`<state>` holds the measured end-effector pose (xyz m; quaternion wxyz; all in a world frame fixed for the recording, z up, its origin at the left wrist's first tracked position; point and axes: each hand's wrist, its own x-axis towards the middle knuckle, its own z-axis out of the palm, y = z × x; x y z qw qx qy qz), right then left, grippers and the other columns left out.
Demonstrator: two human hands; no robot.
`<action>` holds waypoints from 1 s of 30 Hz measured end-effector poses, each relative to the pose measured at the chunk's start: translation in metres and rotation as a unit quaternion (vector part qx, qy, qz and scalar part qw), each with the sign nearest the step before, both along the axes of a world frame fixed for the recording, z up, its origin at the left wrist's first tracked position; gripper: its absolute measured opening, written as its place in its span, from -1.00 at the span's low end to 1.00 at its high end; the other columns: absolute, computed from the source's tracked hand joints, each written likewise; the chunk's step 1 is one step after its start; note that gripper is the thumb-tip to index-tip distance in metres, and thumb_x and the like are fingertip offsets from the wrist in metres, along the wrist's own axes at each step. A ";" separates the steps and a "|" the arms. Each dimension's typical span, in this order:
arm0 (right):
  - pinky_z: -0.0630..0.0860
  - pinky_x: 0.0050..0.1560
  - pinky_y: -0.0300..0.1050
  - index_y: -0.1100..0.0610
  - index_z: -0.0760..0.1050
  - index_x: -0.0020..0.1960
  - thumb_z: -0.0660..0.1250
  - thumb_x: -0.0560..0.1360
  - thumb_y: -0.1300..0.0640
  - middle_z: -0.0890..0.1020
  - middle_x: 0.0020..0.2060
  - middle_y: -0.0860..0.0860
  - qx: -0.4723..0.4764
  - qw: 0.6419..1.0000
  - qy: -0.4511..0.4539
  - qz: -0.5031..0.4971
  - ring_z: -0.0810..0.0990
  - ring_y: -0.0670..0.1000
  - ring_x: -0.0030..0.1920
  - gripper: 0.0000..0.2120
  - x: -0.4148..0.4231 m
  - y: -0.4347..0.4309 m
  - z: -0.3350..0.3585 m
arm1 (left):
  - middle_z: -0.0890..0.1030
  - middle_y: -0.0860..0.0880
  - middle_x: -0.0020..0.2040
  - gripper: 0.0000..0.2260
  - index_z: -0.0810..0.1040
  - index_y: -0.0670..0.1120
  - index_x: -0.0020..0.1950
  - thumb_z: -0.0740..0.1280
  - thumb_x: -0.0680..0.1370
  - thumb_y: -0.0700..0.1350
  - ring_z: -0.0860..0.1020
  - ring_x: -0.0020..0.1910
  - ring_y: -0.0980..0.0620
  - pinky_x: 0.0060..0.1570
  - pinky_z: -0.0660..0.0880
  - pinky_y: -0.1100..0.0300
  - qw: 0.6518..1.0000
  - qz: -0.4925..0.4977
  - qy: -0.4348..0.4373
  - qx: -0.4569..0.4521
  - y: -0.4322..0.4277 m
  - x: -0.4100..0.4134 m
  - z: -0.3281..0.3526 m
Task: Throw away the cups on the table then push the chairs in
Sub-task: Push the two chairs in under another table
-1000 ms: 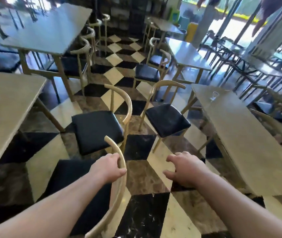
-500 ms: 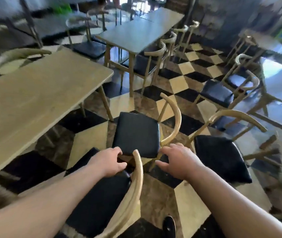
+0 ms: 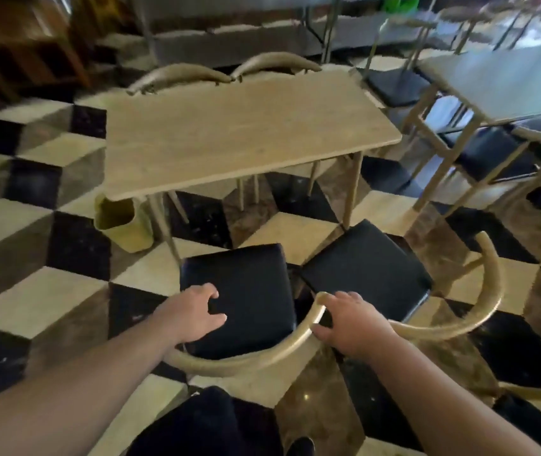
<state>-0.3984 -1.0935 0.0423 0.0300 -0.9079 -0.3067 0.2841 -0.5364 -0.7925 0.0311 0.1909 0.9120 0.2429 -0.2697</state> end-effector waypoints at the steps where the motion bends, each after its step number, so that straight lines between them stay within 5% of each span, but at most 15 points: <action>1: 0.45 0.37 0.09 -0.08 0.33 0.59 0.31 0.61 -0.30 0.48 0.45 -0.02 0.001 1.000 0.011 0.016 0.38 0.11 0.48 -0.38 0.000 0.005 -0.010 | 0.50 0.00 0.48 -0.48 0.37 0.09 0.51 0.38 0.62 0.24 0.58 0.26 -0.06 0.18 0.55 -0.04 1.000 0.019 0.004 0.000 -0.002 -0.008 -0.006; 5: 0.47 0.36 0.08 -0.10 0.21 0.65 0.33 0.58 -0.26 0.40 0.52 0.01 -0.013 0.995 0.048 0.081 0.27 0.13 0.56 -0.29 0.000 0.027 -0.058 | 0.51 0.05 0.44 -0.44 0.37 0.13 0.51 0.38 0.57 0.30 0.61 0.13 0.02 -0.01 0.53 0.02 0.998 0.045 0.031 -0.027 -0.003 -0.034 -0.041; 10: 0.23 0.59 0.20 -0.04 0.20 0.65 0.38 0.55 -0.29 0.41 0.53 0.02 -0.076 0.969 0.047 0.231 0.31 0.13 0.55 -0.22 -0.007 0.052 -0.127 | 0.61 0.08 0.19 -0.38 0.47 0.12 0.42 0.38 0.43 0.36 0.58 0.11 -0.01 0.22 0.48 -0.02 0.990 -0.044 0.131 -0.026 -0.006 -0.057 -0.108; 12: 0.14 0.61 0.28 -0.01 0.28 0.59 0.36 0.57 -0.24 0.47 0.47 0.05 -0.129 0.943 0.035 0.303 0.36 0.17 0.51 -0.32 -0.012 0.060 -0.153 | 0.62 0.10 0.02 -0.51 0.56 0.13 0.25 0.37 0.41 0.34 0.59 0.02 -0.01 0.30 0.44 -0.08 0.980 -0.109 0.166 0.008 -0.010 -0.058 -0.137; 14: 0.21 0.55 0.28 0.02 0.41 0.47 0.35 0.61 -0.12 0.55 0.37 0.08 -0.160 0.923 0.023 0.349 0.45 0.20 0.43 -0.52 -0.011 0.070 -0.170 | 0.60 0.10 -0.09 -0.67 0.60 0.16 0.10 0.34 0.42 0.27 0.58 -0.09 0.00 0.12 0.53 -0.07 0.970 -0.157 0.186 0.025 -0.009 -0.055 -0.158; 17: 0.35 0.38 0.19 -0.02 0.51 0.36 0.33 0.63 -0.04 0.62 0.24 0.06 -0.177 0.906 0.017 0.385 0.54 0.18 0.28 -0.68 0.000 0.083 -0.179 | 0.51 0.10 -0.24 -0.82 0.51 0.17 -0.04 0.31 0.44 0.21 0.45 -0.31 0.05 -0.28 0.44 0.03 0.963 -0.182 0.197 0.001 0.001 -0.053 -0.173; 30: 0.39 0.25 0.16 -0.01 0.51 0.25 0.33 0.59 -0.03 0.66 0.13 0.02 -0.180 0.913 -0.008 0.367 0.59 0.17 0.18 -0.73 0.112 0.180 -0.180 | 0.48 0.08 -0.24 -0.83 0.45 0.11 -0.08 0.36 0.46 0.14 0.46 -0.29 0.00 -0.28 0.41 0.01 0.974 -0.190 0.121 -0.018 0.107 0.048 -0.180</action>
